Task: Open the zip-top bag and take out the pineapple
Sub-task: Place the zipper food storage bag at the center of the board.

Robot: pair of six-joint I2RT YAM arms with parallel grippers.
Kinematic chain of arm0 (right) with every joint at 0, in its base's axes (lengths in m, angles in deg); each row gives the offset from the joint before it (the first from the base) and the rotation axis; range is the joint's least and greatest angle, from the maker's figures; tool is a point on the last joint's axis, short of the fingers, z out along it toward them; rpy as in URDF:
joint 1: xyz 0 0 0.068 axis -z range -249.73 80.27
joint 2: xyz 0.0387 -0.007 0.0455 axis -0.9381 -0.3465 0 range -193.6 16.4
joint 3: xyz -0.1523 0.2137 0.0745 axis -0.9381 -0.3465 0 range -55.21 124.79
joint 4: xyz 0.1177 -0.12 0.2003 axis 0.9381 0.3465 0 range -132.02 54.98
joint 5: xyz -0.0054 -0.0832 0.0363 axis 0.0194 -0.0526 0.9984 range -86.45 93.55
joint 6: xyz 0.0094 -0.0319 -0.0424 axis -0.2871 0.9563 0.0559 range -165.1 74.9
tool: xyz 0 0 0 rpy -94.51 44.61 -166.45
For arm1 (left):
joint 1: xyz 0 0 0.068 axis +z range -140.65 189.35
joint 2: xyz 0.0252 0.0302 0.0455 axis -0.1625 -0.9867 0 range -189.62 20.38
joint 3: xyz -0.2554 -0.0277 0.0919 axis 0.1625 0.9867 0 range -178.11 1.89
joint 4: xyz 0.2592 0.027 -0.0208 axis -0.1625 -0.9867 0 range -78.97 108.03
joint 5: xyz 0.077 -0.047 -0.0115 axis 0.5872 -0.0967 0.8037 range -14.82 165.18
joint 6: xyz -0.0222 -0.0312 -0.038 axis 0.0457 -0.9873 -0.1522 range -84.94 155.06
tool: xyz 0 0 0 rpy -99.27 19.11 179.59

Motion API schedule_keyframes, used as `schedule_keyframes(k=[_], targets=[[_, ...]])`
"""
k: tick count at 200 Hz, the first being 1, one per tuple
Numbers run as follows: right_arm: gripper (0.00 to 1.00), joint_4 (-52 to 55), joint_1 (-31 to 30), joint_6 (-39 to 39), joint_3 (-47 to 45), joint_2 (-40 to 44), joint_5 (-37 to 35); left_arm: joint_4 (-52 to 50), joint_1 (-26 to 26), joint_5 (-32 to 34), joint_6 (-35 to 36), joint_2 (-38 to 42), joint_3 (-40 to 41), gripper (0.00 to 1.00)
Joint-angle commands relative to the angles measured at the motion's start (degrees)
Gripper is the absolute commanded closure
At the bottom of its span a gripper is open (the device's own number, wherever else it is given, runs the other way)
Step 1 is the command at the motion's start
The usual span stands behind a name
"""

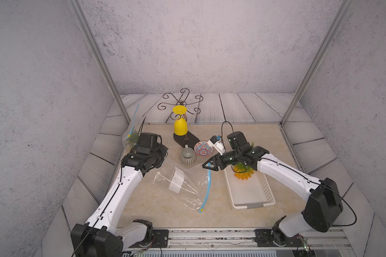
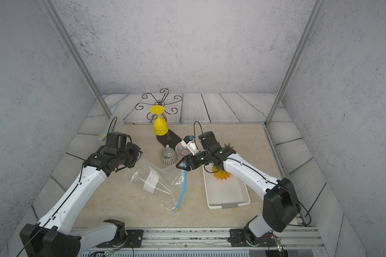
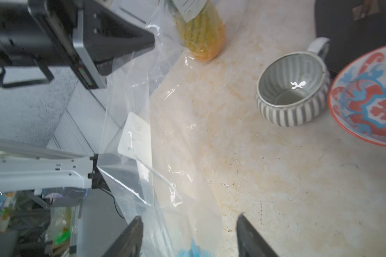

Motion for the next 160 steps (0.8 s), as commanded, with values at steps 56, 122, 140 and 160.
schedule_keyframes(k=[56, 122, 140, 160], targets=[[1.0, 5.91, 0.53, 1.0, 8.42, 4.09, -14.51, -6.86, 0.44, 3.44, 3.82, -0.11, -8.64, 0.49], [1.0, 12.45, 15.08, -16.38, 23.67, 3.8, -41.2, -28.32, 1.42, 25.94, 10.32, -6.44, -34.29, 0.34], [1.0, 12.85, 18.36, -20.82, 27.6, 0.81, -44.56, -32.27, 2.74, 29.73, 11.5, -10.98, -41.11, 0.32], [1.0, 10.04, 20.67, -24.33, 29.25, -2.01, -47.01, -35.26, 5.43, 32.62, 9.38, -15.33, -47.22, 0.31]])
